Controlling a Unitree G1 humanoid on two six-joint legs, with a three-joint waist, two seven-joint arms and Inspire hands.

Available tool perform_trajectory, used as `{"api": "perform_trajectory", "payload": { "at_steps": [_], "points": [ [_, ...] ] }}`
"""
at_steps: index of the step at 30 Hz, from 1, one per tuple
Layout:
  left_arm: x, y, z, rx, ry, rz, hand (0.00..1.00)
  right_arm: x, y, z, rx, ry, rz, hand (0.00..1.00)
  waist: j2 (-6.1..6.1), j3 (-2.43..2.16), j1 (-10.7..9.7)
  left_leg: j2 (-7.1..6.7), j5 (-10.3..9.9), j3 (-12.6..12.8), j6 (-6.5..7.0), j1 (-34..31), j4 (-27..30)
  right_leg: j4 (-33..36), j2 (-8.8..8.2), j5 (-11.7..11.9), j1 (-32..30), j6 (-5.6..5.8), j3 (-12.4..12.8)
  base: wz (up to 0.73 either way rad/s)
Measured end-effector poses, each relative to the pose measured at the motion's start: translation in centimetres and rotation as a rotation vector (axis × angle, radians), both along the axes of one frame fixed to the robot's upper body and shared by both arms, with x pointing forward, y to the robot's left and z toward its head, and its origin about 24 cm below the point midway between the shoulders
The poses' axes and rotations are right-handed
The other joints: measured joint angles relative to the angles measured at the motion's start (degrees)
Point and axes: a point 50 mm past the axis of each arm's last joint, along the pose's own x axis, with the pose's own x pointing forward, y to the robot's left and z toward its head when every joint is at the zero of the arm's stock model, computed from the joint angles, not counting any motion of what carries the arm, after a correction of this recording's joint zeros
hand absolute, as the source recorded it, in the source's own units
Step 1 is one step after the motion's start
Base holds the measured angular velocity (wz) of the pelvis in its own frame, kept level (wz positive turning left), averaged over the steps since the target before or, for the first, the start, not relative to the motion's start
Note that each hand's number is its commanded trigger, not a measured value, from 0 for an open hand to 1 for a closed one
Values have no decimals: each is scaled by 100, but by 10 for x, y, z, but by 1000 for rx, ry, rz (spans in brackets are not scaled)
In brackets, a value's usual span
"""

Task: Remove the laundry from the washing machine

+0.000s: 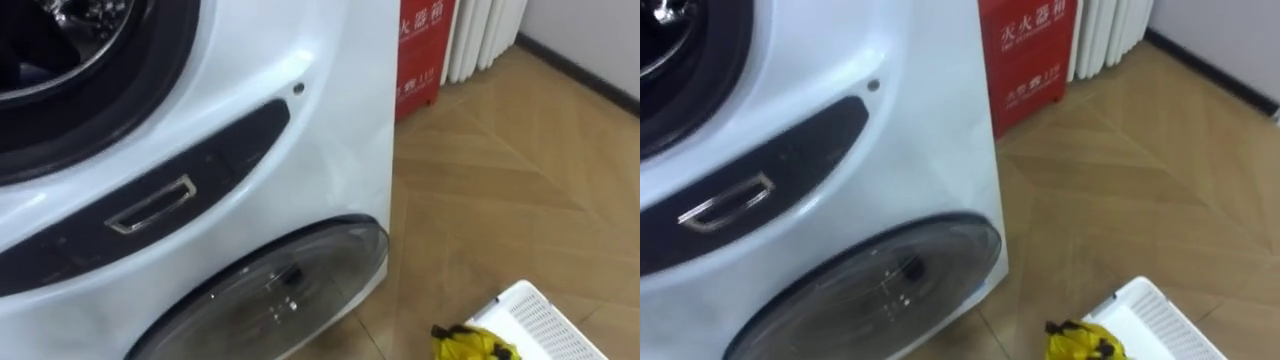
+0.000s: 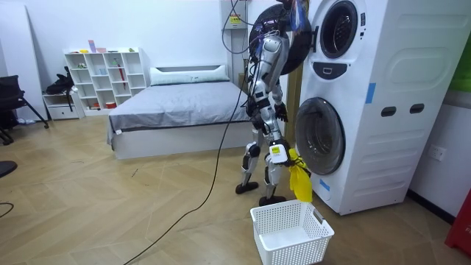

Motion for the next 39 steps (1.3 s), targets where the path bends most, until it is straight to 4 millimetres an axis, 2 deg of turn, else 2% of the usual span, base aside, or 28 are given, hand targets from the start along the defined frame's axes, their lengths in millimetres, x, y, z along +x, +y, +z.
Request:
{"api": "perform_trajectory", "payload": {
  "at_steps": [4,5,6,7,8,9,10,27,39],
  "points": [
    [3,-7,0,-10,-12,-11,0,1,-1,1,-14,-15,-33,100,7,-5,-15,-47,29,-65,34,-153,24,65,-52,-11,-142,25,-42,11],
    [5,-8,0,-12,-18,0,0,2,-2,2,-16,-24,-35,88,6,-5,-10,-53,35,-64,37,-174,22,64,-51,-5,-164,31,-31,0],
    [5,-8,0,-12,-19,1,0,3,-2,3,-18,-28,-35,86,6,-5,-9,-54,36,-63,37,-175,18,63,-49,-1,-164,30,-26,0],
    [6,-9,0,-14,-22,2,0,5,-2,4,-25,-35,-42,80,7,-5,-10,-56,36,-63,37,-173,11,64,-46,1,-164,27,-22,0],
    [9,-9,1,-14,-30,0,0,4,-3,4,-34,-35,-50,64,6,-5,-18,-61,37,-63,37,-173,6,70,-48,1,-165,26,-20,0],
    [10,-9,1,-13,-34,0,0,4,-4,4,-40,-35,-53,15,5,-5,-22,-61,36,-63,37,-173,5,70,-49,1,-165,26,-21,0],
    [13,-9,2,-12,-48,-1,0,4,-4,5,-50,-38,-61,0,5,-5,-28,-65,36,-68,37,-170,-3,70,-50,1,-165,26,-20,0],
    [17,-11,4,-52,-107,78,0,4,-17,11,-105,-77,-137,0,7,-5,-26,-68,37,-40,38,-158,0,52,-21,0,-161,40,48,0],
    [9,-9,2,-37,-97,99,0,4,-18,13,-126,-95,-154,0,8,-5,3,-74,37,-35,38,-135,9,60,35,25,-150,44,107,-2]
  ]
}}
